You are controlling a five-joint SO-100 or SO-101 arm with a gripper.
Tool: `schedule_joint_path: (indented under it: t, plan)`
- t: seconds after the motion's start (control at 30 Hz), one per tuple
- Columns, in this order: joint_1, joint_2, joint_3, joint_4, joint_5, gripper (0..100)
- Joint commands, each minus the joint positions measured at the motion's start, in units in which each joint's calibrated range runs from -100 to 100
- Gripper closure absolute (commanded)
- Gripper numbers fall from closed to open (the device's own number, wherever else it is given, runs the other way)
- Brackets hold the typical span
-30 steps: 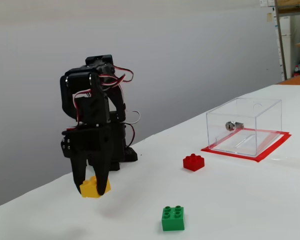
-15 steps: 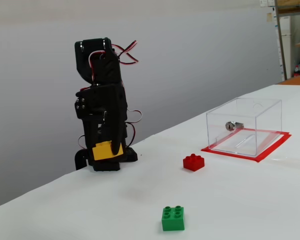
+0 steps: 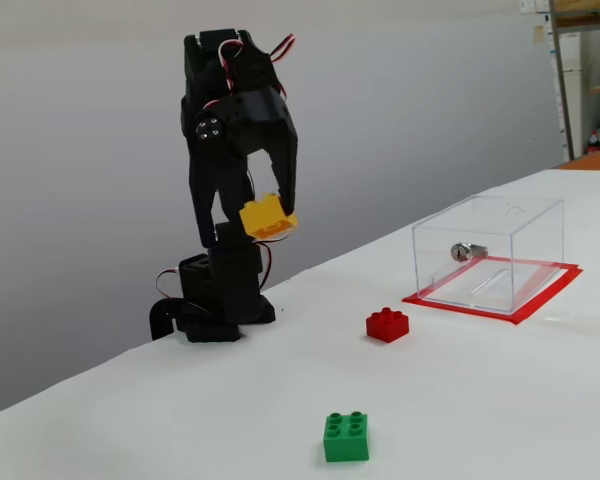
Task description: Pick the yellow lego brick and place it into the transparent box
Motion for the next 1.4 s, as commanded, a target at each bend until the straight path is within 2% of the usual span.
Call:
schedule_joint_path:
  t: [0.0,1.1,1.37]
  plan:
    - [-4.26,-3.98,-0.44,0.32,0.32,94]
    - [-55.35,-5.59,-0.26,-0.9,0.22,94]
    - [-67.1,-5.59,3.81,-8.21,0.22,94]
